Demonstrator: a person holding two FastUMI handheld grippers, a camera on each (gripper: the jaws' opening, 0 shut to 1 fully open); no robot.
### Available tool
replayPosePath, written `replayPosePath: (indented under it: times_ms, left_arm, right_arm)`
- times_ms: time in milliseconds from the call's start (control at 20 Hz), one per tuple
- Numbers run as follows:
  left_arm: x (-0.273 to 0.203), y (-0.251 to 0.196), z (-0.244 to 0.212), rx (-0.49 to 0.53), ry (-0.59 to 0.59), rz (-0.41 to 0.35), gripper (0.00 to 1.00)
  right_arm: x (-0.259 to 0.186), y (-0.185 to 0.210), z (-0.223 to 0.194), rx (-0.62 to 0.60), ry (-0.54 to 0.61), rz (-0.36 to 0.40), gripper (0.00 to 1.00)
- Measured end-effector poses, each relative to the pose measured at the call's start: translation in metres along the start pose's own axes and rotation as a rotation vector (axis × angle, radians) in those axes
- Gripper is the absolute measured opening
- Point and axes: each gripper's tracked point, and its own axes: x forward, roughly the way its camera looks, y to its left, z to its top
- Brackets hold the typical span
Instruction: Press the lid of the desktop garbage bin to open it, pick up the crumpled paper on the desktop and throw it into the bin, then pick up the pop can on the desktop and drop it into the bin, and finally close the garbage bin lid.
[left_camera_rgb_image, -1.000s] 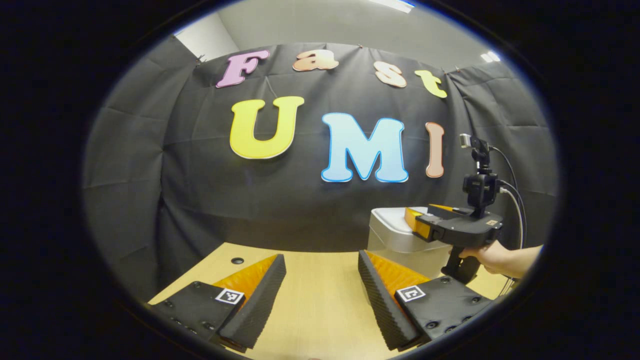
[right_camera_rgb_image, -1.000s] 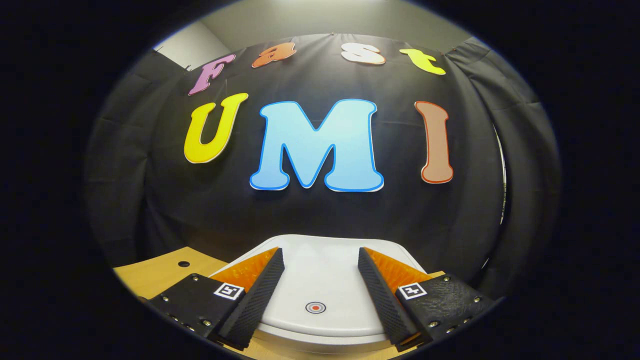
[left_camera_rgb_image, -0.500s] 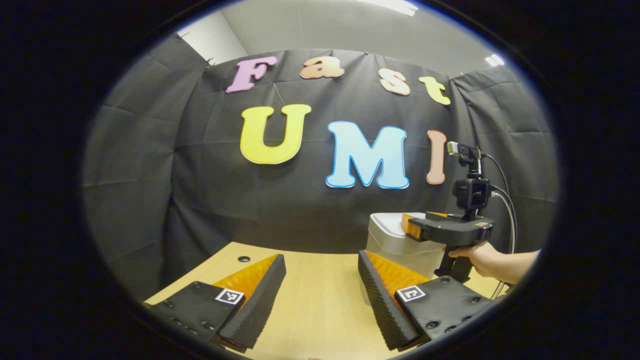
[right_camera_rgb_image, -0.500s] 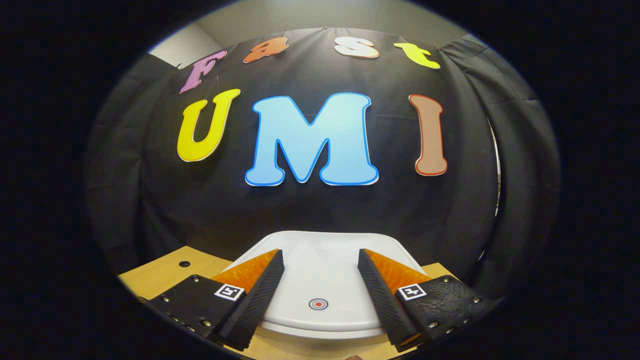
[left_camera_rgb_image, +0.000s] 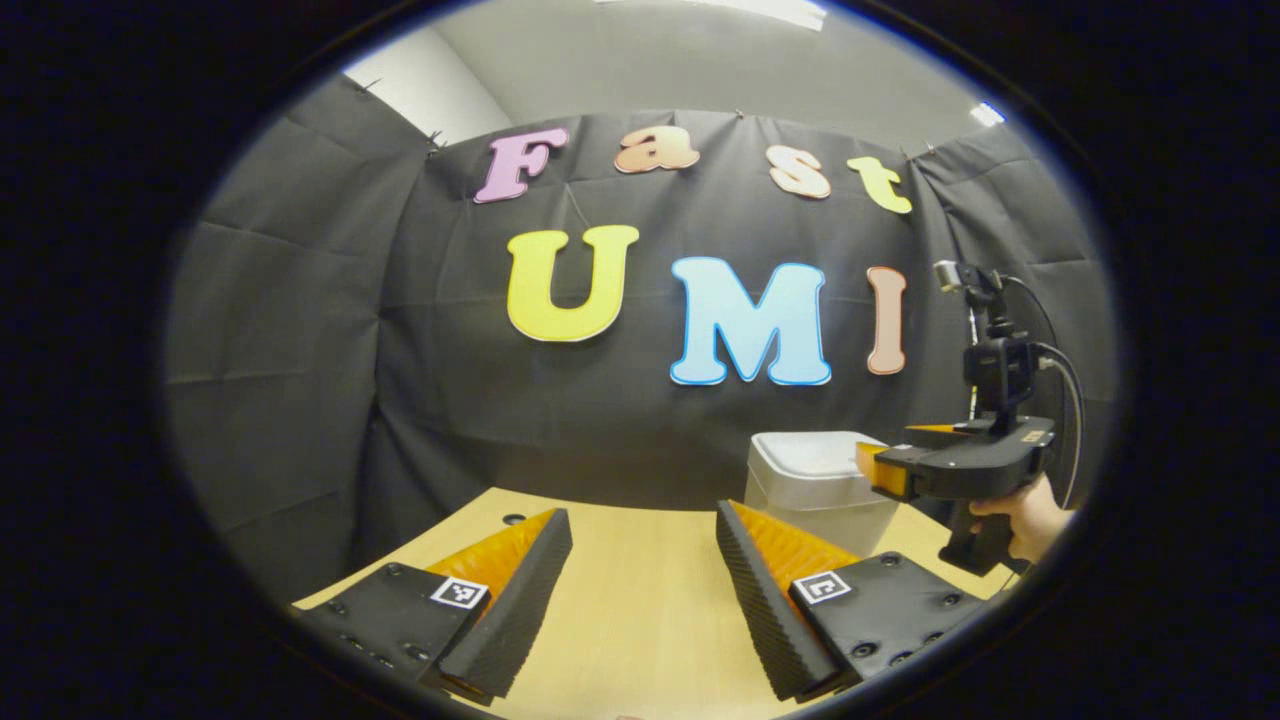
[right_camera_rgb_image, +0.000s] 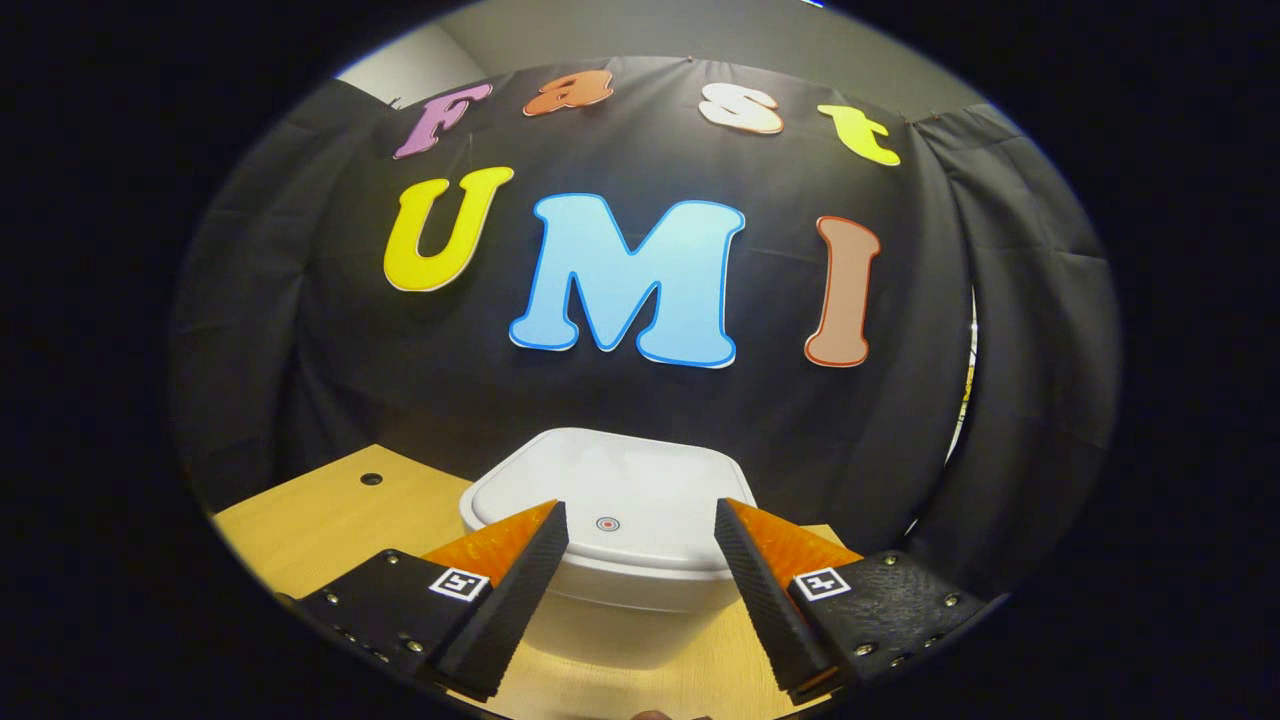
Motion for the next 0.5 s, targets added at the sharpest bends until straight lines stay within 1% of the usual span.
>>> replayPosePath:
  times_ms: [200,300,500]
  left_arm:
    - [-0.011,-0.009,-0.005,0.013,-0.006,0.024,0.96]
    - [-0.014,-0.011,-0.009,0.021,-0.002,0.031,0.96]
    - [-0.015,-0.019,-0.014,0.031,0.001,0.004,0.96]
  right_arm:
    - [-0.04,-0.006,0.003,-0.004,-0.036,0.037,0.95]
    - [-0.056,-0.012,0.002,0.002,-0.05,0.035,0.95]
    - [-0.087,-0.017,-0.001,0.024,-0.055,0.023,0.95]
